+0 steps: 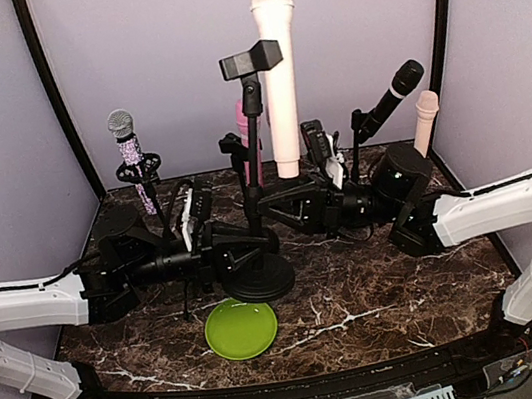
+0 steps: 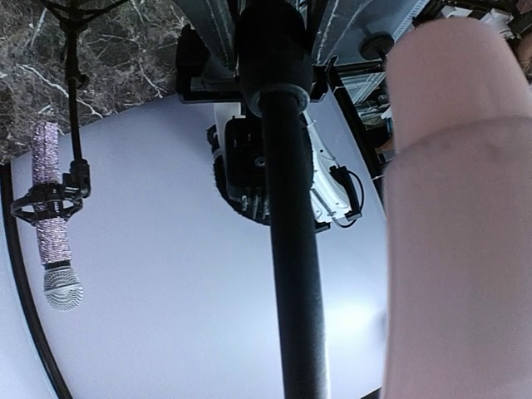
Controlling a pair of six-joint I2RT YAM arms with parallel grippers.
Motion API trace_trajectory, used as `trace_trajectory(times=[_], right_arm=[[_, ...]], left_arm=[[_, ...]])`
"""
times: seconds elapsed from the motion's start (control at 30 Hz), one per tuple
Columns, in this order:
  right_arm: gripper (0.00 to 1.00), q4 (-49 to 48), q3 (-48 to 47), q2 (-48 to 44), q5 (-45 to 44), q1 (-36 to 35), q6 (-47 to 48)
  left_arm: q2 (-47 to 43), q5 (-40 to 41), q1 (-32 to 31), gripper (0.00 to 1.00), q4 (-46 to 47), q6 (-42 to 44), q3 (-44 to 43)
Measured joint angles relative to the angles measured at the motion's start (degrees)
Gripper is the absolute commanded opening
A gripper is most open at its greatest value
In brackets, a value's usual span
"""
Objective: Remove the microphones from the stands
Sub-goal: Unscrew the knob on the stand of the microphone stand.
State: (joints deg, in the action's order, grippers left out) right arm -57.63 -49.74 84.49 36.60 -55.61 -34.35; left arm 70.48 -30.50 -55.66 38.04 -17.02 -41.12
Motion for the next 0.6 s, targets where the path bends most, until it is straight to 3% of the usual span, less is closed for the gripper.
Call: trace_trajectory(times=[0.6], right_arm=[[0.79, 5.64, 5.38, -1.29, -21.05, -0.85, 0.37]], left_arm=[[-5.95, 17.53, 0.04, 0.0, -3.17, 3.78, 2.99]])
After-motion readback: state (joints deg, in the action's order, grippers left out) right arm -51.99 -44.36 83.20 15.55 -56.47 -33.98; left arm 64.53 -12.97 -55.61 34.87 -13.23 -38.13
